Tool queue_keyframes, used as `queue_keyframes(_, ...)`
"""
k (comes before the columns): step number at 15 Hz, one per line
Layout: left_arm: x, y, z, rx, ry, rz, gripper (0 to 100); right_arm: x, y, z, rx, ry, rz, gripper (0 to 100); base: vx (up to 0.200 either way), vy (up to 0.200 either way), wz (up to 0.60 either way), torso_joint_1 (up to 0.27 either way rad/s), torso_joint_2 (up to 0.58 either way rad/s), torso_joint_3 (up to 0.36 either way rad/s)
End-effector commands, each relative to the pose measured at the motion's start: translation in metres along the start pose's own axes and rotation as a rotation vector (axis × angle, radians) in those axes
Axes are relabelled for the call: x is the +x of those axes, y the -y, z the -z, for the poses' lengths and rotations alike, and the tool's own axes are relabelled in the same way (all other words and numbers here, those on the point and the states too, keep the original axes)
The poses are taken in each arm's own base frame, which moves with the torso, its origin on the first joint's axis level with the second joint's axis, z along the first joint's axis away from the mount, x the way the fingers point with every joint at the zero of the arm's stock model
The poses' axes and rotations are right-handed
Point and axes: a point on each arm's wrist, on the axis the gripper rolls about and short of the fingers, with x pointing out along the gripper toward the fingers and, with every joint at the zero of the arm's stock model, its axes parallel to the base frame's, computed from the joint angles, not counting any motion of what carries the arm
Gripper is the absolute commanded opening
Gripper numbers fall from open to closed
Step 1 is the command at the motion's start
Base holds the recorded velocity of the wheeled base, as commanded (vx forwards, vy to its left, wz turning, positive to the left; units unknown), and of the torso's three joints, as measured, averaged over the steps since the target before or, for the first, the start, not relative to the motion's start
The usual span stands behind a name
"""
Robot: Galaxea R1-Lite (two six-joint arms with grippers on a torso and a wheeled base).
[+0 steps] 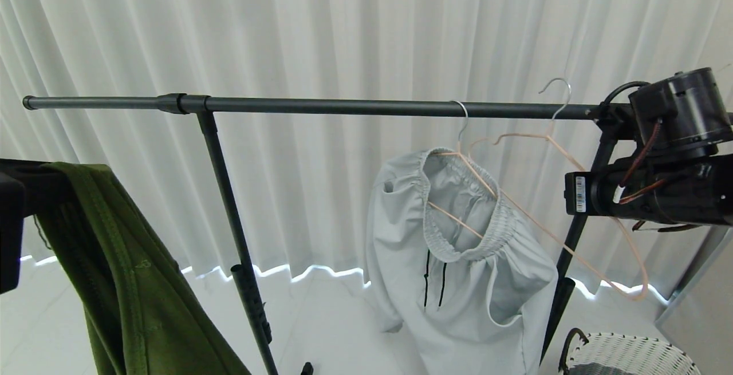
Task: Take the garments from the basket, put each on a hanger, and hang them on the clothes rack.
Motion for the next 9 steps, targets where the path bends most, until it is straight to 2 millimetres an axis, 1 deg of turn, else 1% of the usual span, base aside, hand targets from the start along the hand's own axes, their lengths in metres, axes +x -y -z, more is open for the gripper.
queue_keyframes(1, 0.002, 0.002, 0.001, 0.008, -0.009, -0.006, 0, -0.016, 0.007, 0.003, 0.006, 0.020, -0.007, 0, -0.200, 0.000, 0.00, 0.012, 0.01, 0.002)
queue_keyframes(3, 0.002, 0.002, 0.003, 0.013, -0.013, -0.006, 0, -0.023, 0.010, 0.004, 0.008, 0.034, -0.013, 0, -0.200, 0.000, 0.00, 0.002, 0.00, 0.005)
queue_keyframes(9, 0.004, 0.002, 0.006, 0.020, -0.020, -0.009, 0, -0.027, 0.009, 0.003, -0.038, 0.046, -0.023, 0, -0.200, 0.000, 0.00, -0.002, 0.00, 0.003)
